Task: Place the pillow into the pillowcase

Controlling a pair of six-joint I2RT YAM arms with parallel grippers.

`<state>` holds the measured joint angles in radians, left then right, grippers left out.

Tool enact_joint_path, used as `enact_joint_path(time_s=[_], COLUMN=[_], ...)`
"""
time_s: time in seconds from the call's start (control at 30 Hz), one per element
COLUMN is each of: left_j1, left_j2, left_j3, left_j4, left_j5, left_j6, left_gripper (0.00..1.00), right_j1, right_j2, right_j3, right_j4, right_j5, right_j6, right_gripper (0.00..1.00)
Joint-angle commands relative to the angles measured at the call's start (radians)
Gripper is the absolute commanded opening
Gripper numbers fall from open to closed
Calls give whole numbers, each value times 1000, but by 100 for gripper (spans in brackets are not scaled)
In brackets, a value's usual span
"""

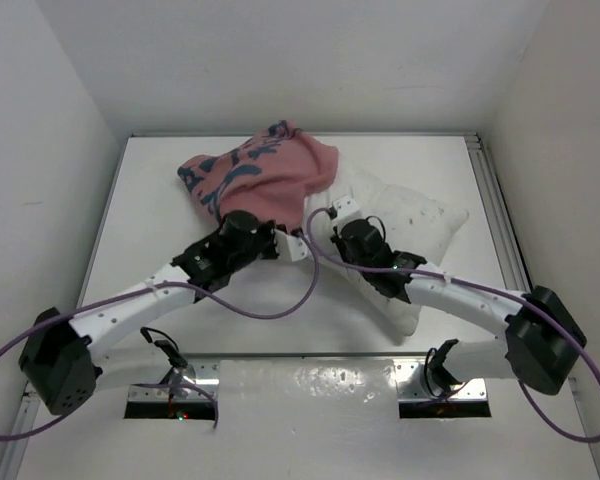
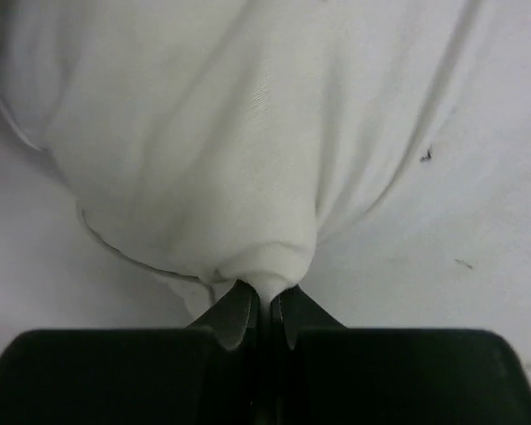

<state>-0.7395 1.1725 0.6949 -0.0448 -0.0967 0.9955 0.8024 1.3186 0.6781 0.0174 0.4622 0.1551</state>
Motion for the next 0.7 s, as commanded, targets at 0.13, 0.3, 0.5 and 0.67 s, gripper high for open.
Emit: enact_joint_path(time_s=[0.13, 0.3, 0.5, 0.67], left_j1=[-41, -66, -55, -47], left_j2=[-56, -30, 4, 12], left_j3=[343, 472, 592, 571], left_j4=[-377, -350, -276, -199], left_j5=[402, 468, 471, 489], left_j6=[-262, -305, -451, -555], left_gripper=[0, 0, 0, 0], right_j1=[-152, -154, -157, -152], right_j2=[-182, -174, -239, -228], right_j3=[240, 304, 206, 103], right_j4=[90, 75, 194, 187], right_j5=[-218, -277, -257, -240], right_j6=[270, 399, 478, 544], right_gripper=[0, 0, 0, 0])
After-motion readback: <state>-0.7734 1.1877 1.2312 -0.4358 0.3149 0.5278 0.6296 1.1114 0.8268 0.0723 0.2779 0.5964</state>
